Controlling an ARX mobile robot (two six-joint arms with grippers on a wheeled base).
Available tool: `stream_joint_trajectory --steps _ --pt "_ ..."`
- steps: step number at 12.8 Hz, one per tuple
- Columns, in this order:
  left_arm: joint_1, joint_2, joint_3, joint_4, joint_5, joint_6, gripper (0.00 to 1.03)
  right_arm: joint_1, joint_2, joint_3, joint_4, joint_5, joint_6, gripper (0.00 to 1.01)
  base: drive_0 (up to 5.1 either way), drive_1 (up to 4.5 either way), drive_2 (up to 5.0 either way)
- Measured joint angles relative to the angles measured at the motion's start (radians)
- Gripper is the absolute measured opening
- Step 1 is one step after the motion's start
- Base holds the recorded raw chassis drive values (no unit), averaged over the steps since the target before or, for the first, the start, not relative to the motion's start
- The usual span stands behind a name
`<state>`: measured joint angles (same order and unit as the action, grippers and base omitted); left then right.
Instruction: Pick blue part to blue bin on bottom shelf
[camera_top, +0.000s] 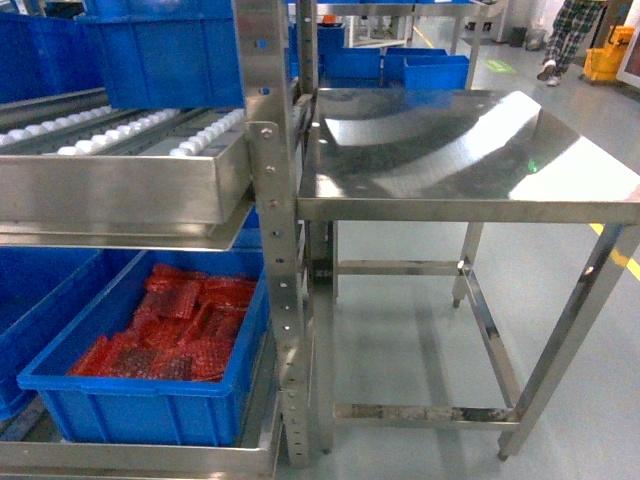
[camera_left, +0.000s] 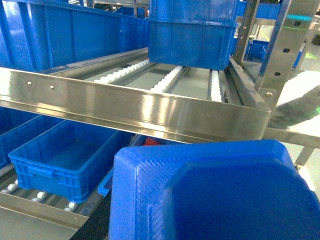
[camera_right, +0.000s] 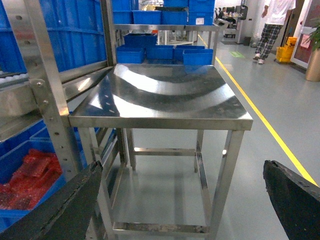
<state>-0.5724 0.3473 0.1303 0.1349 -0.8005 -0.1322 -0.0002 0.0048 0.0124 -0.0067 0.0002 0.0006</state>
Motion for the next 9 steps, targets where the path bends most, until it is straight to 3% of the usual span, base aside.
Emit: stream_joint_trajectory --steps 9 --pt "0.000 -0.001 0.000 0.000 0.000 0.000 0.43 0.000 0.000 0.000 0.002 0.000 0.000 0.98 -5.1 2.38 2.4"
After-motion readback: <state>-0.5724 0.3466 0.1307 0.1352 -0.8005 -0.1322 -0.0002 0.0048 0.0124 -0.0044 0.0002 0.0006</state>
